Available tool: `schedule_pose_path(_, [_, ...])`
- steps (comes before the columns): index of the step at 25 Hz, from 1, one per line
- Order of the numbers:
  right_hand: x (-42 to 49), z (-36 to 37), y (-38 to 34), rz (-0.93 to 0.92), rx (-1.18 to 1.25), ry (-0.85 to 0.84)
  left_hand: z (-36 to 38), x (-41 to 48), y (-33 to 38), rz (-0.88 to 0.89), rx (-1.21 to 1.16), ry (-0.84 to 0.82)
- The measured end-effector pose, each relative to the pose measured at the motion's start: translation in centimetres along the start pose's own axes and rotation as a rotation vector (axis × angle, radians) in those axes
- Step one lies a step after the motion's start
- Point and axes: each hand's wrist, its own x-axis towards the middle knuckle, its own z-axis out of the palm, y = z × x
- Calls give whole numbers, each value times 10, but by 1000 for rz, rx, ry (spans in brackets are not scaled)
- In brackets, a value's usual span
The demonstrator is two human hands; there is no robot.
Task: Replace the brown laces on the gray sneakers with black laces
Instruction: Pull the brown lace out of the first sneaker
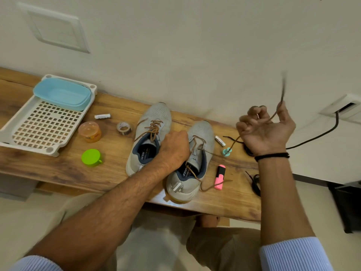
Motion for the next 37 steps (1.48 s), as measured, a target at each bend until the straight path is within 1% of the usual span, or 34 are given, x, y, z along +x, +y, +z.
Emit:
schedule_pose_path(1, [6, -10, -2, -58, -129, 222, 0, 0, 0, 1, 0, 2])
schedule_pose_path(2, [13, -21, -1, -126, -404, 452, 0, 0, 0, 0, 0, 3])
schedule_pose_path(3, [17, -28, 3, -174, -746, 658, 0, 0, 1, 0, 1, 2])
schedule_pose_path(4, [21, -34, 9, -224, -1053, 770, 0, 0, 1, -1, 3, 0])
schedule_pose_path(5, [26, -35, 16, -289, -1269, 772, 0, 0, 2, -2, 5, -4])
schedule_pose_path(6, [28, -30, 23, -345, -1384, 687, -1, 0, 3, -3, 6, -8])
schedule_pose_path(8, [33, -11, 42, -422, -1515, 387, -1, 0, 2, -4, 6, -14])
schedule_pose_path(10, [38, 3, 66, -361, -1712, 94, -1, 1, 1, -4, 9, -23])
schedule_pose_path(11, [41, 4, 79, -314, -1791, -14, 0, 1, 1, 1, 20, -27])
schedule_pose_path(12, [45, 3, 89, -283, -1857, -80, 0, 2, 0, 13, 38, -30])
schedule_pose_path(14, [50, 1, 99, -309, -1935, -111, 2, 4, 0, 50, 68, -43])
schedule_pose_path(17, [49, 2, 98, -401, -1979, -112, 5, 6, 1, 66, 71, -57])
schedule_pose_path(20, [43, 7, 102, -429, -2072, -32, 7, 8, 0, 74, 65, -60])
schedule_pose_path(22, [40, 9, 103, -451, -2021, 109, 4, 8, -1, 66, 35, -88])
schedule_pose_path(24, [43, 3, 93, -453, -1865, 332, 2, 7, -2, 51, -2, -119])
schedule_pose_path(25, [44, -2, 85, -407, -1772, 419, 1, 6, -3, 48, -13, -125])
schedule_pose_path(26, [46, -8, 81, -346, -1690, 443, 1, 5, -4, 49, -19, -122])
schedule_pose_path(27, [47, -13, 79, -314, -1644, 410, 2, 4, -4, 50, -20, -120])
schedule_pose_path(28, [47, -15, 78, -311, -1661, 344, 2, 4, -4, 54, -20, -116])
schedule_pose_path(32, [50, -9, 89, -413, -2008, -127, 2, 5, 0, 43, -2, -102])
schedule_pose_path(33, [50, -5, 93, -456, -2066, -204, 2, 4, 0, 38, 10, -99])
schedule_pose_path(35, [54, -5, 97, -471, -2083, -218, 2, 4, 0, 37, 14, -110])
schedule_pose_path(36, [54, -4, 98, -464, -2044, -188, 2, 4, 0, 38, 9, -113])
schedule_pose_path(37, [52, -4, 96, -439, -1991, -122, 2, 4, -1, 37, 1, -122])
